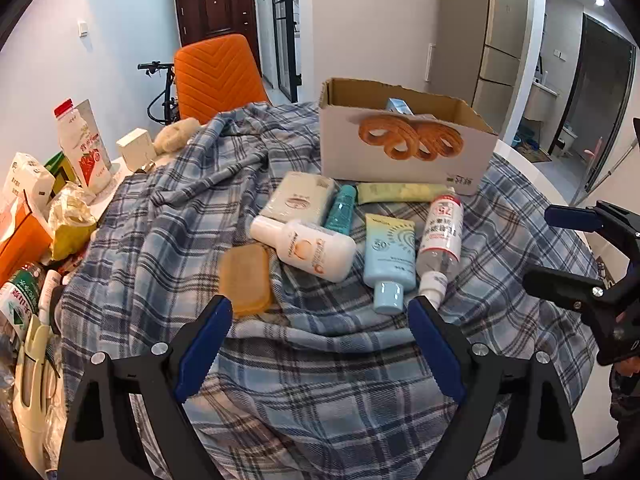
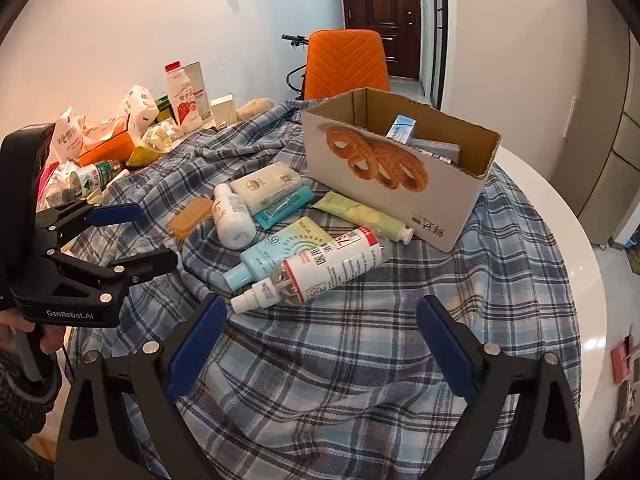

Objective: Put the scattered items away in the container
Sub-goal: 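Grasp the red-labelled white spray bottle with the right gripper while the left approaches the lotion bottle, then lift the spray bottle with the right gripper while the left grasps the white lotion bottle, then carry both bottles over the pretzel box and open both grippers to drop them in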

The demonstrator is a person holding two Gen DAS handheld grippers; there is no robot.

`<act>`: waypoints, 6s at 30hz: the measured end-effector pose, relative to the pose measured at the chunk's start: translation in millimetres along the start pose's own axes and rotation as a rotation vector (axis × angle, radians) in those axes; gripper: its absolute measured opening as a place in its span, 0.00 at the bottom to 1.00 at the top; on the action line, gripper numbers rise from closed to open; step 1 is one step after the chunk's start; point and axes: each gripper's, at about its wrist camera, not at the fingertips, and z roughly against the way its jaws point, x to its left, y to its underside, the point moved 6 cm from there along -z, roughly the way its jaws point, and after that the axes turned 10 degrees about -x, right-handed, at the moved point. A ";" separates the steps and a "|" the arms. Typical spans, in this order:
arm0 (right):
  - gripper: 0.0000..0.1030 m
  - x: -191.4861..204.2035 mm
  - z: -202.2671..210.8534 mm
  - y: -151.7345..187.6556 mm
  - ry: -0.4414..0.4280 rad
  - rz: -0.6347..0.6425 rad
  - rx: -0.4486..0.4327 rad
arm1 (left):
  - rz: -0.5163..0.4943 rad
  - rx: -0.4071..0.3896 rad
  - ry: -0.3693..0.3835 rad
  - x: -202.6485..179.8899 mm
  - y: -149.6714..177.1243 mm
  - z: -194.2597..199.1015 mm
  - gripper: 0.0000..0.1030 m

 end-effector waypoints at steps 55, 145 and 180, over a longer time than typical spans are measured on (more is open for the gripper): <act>0.50 -16.5 -107.6 -7.6 0.074 -0.415 0.346 | -0.167 0.155 -0.104 2.2 -46.4 -99.2 0.81; 0.46 -19.8 -70.5 29.2 0.019 -0.020 0.265 | -0.274 0.152 -0.042 -11.8 -35.5 -135.7 0.44; 0.36 -82.6 -50.3 -145.2 0.195 -0.188 -0.100 | -0.069 -0.107 0.048 -54.5 -186.7 -89.8 0.43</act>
